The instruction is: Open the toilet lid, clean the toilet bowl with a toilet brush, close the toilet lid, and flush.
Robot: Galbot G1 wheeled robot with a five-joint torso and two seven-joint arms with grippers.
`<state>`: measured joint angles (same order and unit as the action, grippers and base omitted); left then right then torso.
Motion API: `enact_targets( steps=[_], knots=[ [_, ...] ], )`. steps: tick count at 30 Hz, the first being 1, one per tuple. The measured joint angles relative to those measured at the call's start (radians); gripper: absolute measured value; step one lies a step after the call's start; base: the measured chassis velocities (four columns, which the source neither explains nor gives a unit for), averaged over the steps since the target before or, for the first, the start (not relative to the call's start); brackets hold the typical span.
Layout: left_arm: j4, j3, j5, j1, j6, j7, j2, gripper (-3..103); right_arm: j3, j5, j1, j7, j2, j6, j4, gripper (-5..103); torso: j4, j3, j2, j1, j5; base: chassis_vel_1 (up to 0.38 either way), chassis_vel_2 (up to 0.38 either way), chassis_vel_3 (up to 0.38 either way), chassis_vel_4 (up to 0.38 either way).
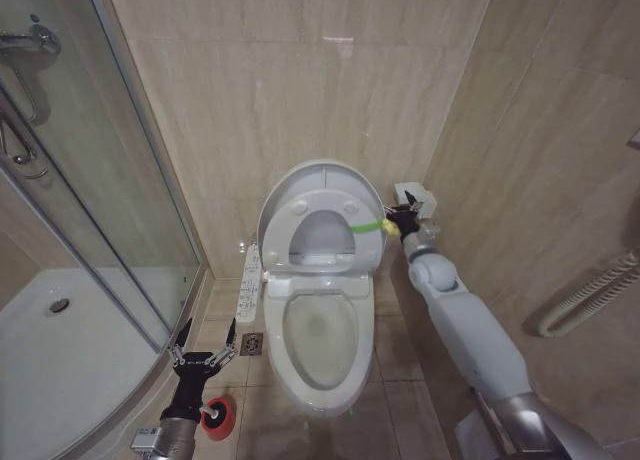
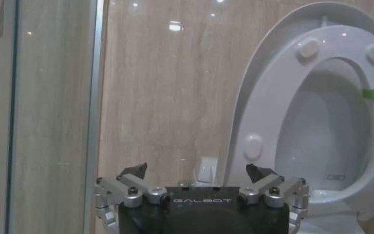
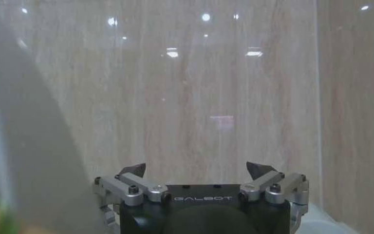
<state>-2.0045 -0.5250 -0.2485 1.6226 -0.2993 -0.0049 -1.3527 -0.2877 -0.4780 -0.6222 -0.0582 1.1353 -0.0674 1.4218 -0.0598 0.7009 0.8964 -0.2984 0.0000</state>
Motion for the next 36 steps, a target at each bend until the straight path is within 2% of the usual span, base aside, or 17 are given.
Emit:
enact_targets(
  steps=[5, 13, 17, 27, 36],
  knots=[
    [0.000, 0.000, 0.000, 0.000, 0.000, 0.000, 0.000, 99, -0.038, -0.018, -0.095, -0.004, -0.029, 0.005, 0.086, 100, -0.0001, 0.000, 0.000, 0.000, 0.0001, 0.000, 0.000, 0.000, 0.000],
    [0.000, 0.000, 0.000, 0.000, 0.000, 0.000, 0.000, 99, -0.158, -0.040, -0.335, -0.001, -0.076, 0.005, 0.254, 100, -0.0003, 0.000, 0.000, 0.000, 0.0003, 0.000, 0.000, 0.000, 0.000],
    [0.000, 0.000, 0.000, 0.000, 0.000, 0.000, 0.000, 99, -0.195, -0.052, -0.392, -0.003, -0.093, 0.003, 0.295, 100, -0.0002, 0.000, 0.000, 0.000, -0.0001, 0.000, 0.000, 0.000, 0.000],
    [0.000, 0.000, 0.000, 0.000, 0.000, 0.000, 0.000, 99, -0.199, -0.053, -0.405, -0.029, -0.095, 0.002, 0.318, 100, 0.0000, 0.000, 0.000, 0.000, 0.0000, 0.000, 0.000, 0.000, 0.000],
    [0.000, 0.000, 0.000, 0.000, 0.000, 0.000, 0.000, 99, -0.175, -0.070, -0.396, -0.089, -0.070, 0.043, 0.342, 100, 0.0001, 0.000, 0.000, 0.000, 0.0000, 0.000, 0.000, 0.000, 0.000]
  ],
)
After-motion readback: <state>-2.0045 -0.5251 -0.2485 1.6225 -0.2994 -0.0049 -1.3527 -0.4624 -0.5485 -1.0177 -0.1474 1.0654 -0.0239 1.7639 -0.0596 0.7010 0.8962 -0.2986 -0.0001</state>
